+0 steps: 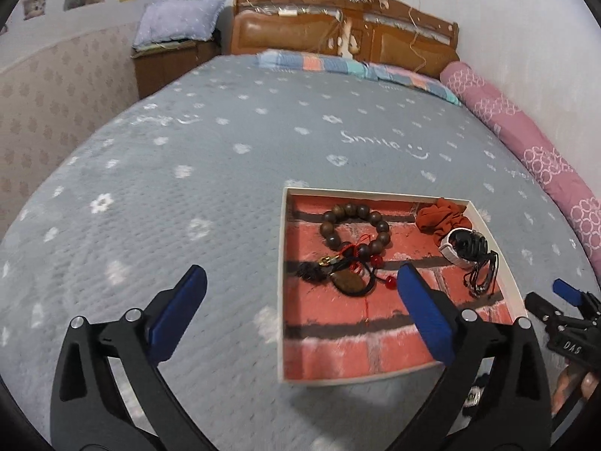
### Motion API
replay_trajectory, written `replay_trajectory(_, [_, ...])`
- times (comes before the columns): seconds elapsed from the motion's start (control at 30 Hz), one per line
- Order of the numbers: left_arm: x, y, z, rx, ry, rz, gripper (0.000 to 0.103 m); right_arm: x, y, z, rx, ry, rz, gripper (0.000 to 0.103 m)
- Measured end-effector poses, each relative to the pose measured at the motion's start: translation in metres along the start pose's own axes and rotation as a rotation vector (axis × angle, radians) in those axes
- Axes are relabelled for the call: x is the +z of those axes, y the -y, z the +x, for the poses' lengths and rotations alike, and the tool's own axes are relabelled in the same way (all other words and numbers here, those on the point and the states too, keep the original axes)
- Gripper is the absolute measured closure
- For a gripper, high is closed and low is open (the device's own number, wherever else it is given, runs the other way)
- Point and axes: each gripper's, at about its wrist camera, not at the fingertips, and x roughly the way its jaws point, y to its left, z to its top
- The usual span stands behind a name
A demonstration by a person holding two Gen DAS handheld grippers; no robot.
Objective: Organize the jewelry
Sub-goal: 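Withdraw both tools from the tray toward the two scrunchies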
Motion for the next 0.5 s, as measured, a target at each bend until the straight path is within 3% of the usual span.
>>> replay_trajectory(0.2, [-0.029,-0.018,-0.037,-0.008,-0.015,0.0,0.005,-0.03,0.006,-0.027,-0.011,0.016,-0.011,0.008])
replay_trajectory(0.5, [-0.086,-0.025,-0.099,0.039,0.064,0.055,0.005,-0.074,0.019,-0.066,-0.03,0.1,0.038,0.008])
